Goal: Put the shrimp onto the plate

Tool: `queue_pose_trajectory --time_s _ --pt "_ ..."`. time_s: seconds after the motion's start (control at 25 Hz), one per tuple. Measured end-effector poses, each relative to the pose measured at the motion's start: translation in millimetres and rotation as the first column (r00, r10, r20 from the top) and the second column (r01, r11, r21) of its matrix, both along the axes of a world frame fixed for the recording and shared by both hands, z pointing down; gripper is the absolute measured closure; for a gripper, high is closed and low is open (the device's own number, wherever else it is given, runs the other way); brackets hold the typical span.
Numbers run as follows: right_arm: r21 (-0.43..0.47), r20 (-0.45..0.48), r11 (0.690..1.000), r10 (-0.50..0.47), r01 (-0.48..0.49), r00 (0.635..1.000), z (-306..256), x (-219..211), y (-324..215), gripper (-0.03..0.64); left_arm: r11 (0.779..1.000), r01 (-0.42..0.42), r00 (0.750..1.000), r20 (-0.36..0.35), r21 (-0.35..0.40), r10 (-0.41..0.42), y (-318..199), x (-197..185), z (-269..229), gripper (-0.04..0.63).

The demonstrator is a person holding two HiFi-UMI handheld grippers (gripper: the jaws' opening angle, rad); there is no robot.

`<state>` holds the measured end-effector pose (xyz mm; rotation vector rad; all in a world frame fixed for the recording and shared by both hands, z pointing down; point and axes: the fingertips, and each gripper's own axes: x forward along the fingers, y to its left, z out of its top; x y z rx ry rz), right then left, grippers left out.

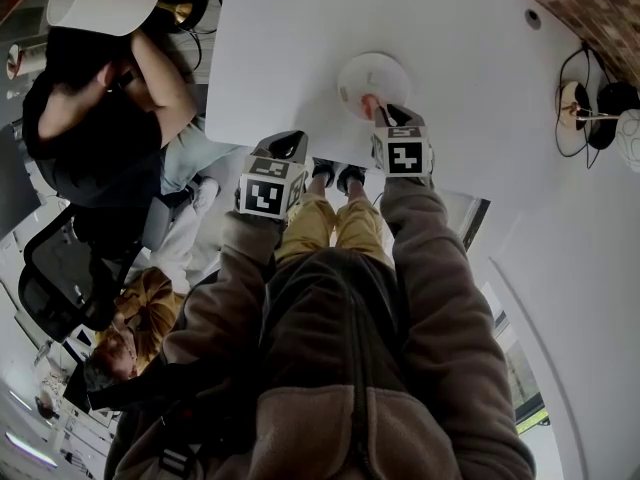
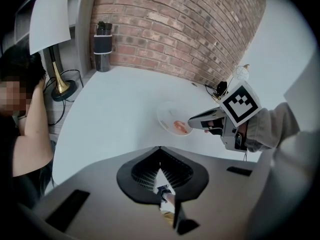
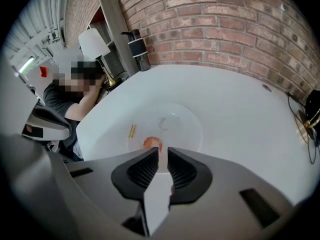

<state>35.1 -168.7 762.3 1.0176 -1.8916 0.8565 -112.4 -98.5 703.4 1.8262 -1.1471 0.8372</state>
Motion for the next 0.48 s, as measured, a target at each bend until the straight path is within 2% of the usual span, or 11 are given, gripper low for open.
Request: queue_pose_trajectory --time_s 0.28,0.36,0.48 --pt "0.109 0.008 0.992 0.065 -0.065 0.998 -35.7 21.0 1.5 0.572 0.997 -0.011 1.000 -0.008 0.071 0.012 -14.5 14.4 -25.6 0.591" --pt "0.145 0.015 0.986 0.081 -0.082 0.997 -49.4 27.5 1.0 0.614 0.995 -0.007 1.000 -0.017 0.096 0.009 -21.4 18.3 -38.7 0.591" --pt "0.203 0.041 0.972 0.113 -0.119 0.993 -73.9 37.2 -1.4 0.614 0.989 -0.004 1.000 -0.027 0.146 0.008 -34.6 24.6 -63.7 0.591"
